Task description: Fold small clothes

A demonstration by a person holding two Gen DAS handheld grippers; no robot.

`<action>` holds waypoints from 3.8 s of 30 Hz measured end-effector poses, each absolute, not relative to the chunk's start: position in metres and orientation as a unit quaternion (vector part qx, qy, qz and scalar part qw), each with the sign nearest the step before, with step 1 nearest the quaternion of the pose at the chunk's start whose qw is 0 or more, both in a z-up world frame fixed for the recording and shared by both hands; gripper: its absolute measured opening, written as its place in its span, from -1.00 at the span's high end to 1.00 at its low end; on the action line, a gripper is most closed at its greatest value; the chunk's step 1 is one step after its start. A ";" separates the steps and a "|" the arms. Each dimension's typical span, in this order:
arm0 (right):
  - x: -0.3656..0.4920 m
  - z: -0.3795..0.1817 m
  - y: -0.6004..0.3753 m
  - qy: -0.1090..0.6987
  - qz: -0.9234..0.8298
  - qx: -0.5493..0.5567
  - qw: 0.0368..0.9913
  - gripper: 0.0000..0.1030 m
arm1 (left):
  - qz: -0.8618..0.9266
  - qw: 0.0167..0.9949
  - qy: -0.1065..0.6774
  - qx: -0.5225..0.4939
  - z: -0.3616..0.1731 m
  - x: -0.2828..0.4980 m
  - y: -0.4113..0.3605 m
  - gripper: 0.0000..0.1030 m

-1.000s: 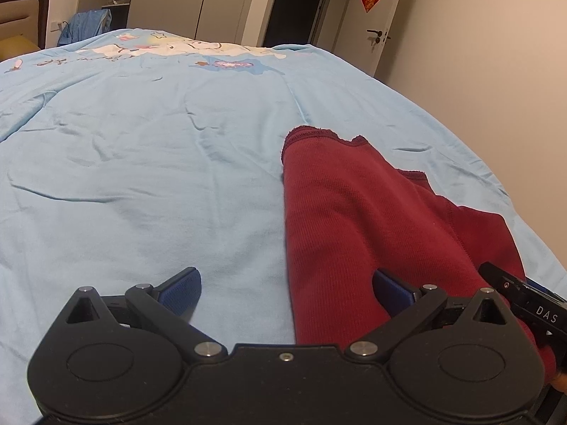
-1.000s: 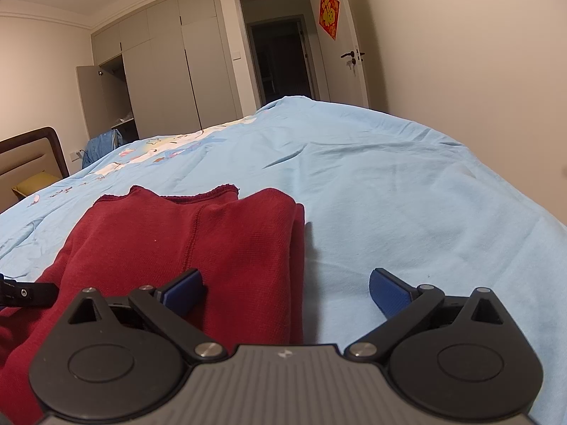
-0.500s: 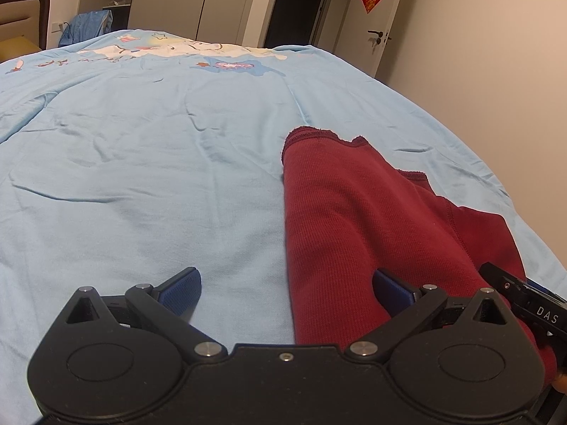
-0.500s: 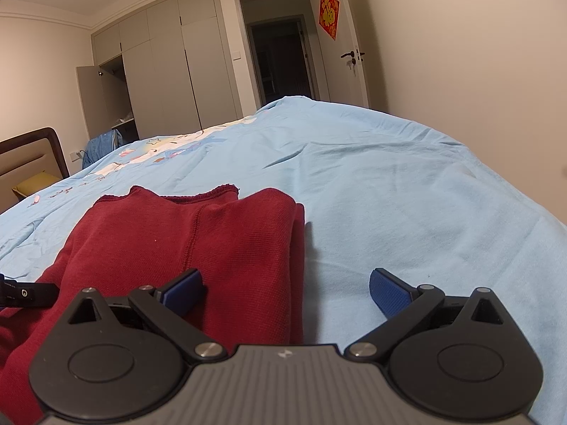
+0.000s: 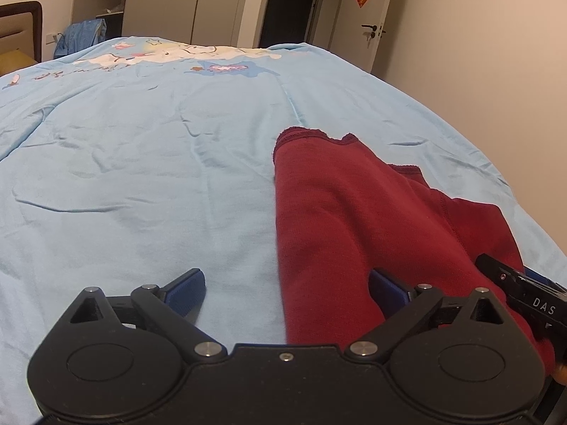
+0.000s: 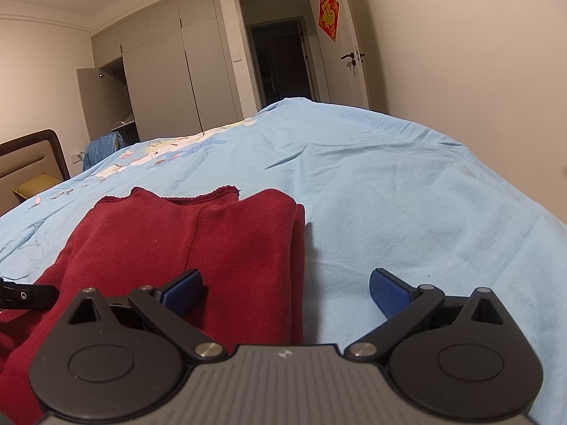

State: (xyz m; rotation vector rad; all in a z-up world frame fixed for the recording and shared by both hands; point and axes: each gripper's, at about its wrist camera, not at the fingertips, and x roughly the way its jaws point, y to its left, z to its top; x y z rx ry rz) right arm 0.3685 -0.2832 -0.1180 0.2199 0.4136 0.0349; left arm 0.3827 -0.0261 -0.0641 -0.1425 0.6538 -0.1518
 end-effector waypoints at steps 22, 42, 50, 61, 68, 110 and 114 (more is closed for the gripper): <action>0.359 -0.116 -0.277 0.177 0.086 0.104 0.975 0.40 | -0.125 0.931 0.334 -0.082 -0.061 0.386 -0.033 -0.27; 0.354 -0.117 -0.269 0.164 0.077 0.078 0.980 0.51 | -0.119 0.938 0.323 -0.050 -0.057 0.381 -0.046 -0.03; 0.345 -0.116 -0.249 0.141 0.053 0.011 0.989 0.62 | -0.118 0.940 0.318 -0.040 -0.057 0.379 -0.049 0.00; 0.333 -0.095 -0.240 0.115 0.061 -0.025 0.991 0.67 | -0.127 0.949 0.285 -0.033 -0.041 0.368 -0.046 0.39; 0.325 -0.067 -0.220 0.081 0.088 -0.054 0.991 0.67 | -0.135 0.960 0.246 -0.005 -0.014 0.360 -0.040 0.42; 0.471 -0.065 -0.047 0.159 0.215 -0.091 0.959 0.57 | 0.046 0.960 0.275 -0.023 -0.028 0.400 0.131 0.31; 0.467 -0.064 -0.050 0.164 0.209 -0.081 0.961 0.42 | 0.051 0.958 0.279 -0.026 -0.024 0.400 0.131 0.17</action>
